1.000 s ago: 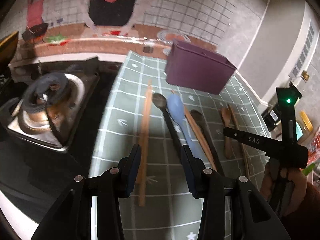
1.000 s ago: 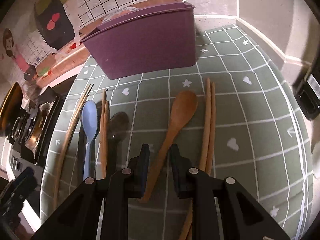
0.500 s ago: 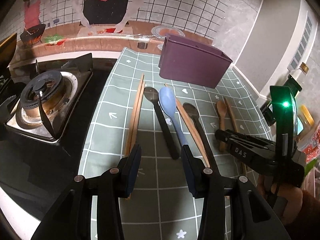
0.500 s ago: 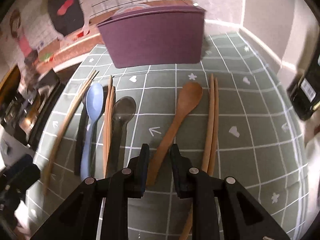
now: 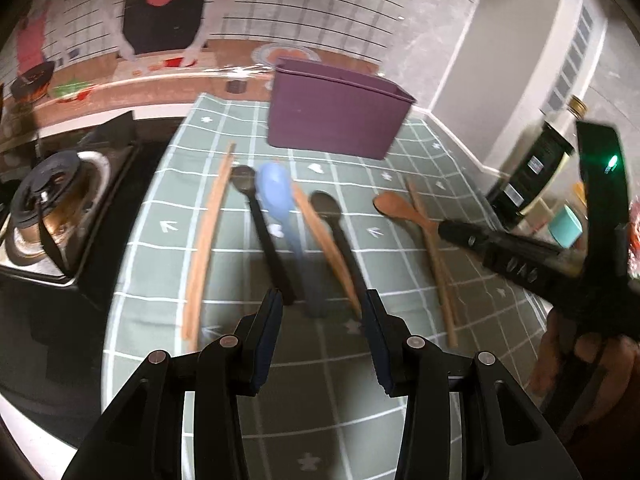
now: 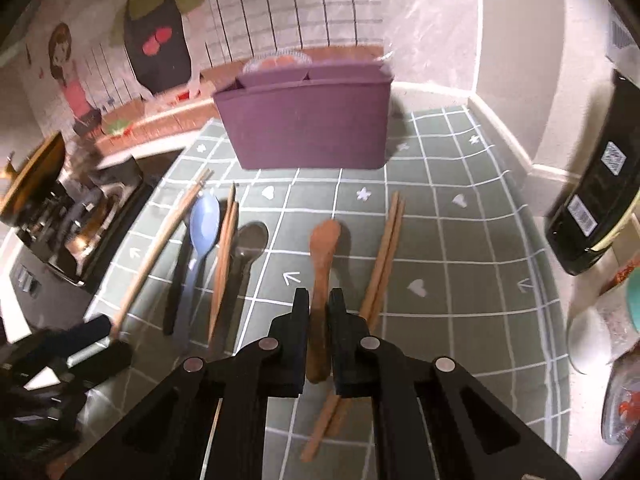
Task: Organize utensils
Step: 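Lower the right tool onto the light wooden spoon and close on its handle, then lift the wooden spoon off the mat with the right tool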
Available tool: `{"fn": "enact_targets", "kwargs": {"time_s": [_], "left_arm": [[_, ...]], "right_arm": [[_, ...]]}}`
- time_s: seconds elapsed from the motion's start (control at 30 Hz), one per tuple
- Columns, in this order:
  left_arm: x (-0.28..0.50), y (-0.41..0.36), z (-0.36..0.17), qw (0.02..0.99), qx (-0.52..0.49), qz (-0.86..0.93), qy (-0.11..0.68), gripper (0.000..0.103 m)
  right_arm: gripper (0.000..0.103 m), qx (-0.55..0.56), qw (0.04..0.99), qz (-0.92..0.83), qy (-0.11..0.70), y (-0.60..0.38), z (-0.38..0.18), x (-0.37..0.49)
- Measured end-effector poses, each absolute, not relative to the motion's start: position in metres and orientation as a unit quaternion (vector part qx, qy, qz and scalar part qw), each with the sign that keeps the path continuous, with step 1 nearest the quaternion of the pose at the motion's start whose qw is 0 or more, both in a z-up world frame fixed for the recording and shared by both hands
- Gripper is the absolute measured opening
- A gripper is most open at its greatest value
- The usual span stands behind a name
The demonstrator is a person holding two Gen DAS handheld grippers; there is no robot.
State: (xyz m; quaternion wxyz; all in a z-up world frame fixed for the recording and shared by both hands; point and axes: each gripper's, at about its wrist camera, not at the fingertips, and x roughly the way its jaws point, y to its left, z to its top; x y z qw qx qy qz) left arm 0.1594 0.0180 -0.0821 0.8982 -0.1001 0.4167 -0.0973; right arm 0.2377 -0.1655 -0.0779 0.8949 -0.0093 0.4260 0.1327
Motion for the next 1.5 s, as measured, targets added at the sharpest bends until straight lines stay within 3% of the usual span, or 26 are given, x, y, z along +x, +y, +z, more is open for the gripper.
{"fn": "enact_targets", "kwargs": {"time_s": [0.5, 1.03, 1.33, 1.5], "left_arm": [[0.164, -0.038, -0.105, 0.892, -0.064, -0.09, 0.437, 0.042], [0.177, -0.035, -0.111, 0.892, -0.064, -0.057, 0.444, 0.012], [0.174, -0.009, -0.074, 0.914, -0.066, -0.048, 0.397, 0.01], [0.169, -0.001, -0.081, 0.904, -0.09, -0.052, 0.414, 0.016]], "right_arm": [[0.006, 0.028, 0.909, 0.166, 0.381, -0.201, -0.03, 0.225], [0.006, 0.049, 0.905, 0.178, 0.383, -0.219, -0.032, 0.225], [0.006, 0.043, 0.906, 0.18, 0.38, -0.213, -0.027, 0.228], [0.006, 0.044, 0.907, 0.176, 0.38, -0.216, -0.026, 0.227]]}}
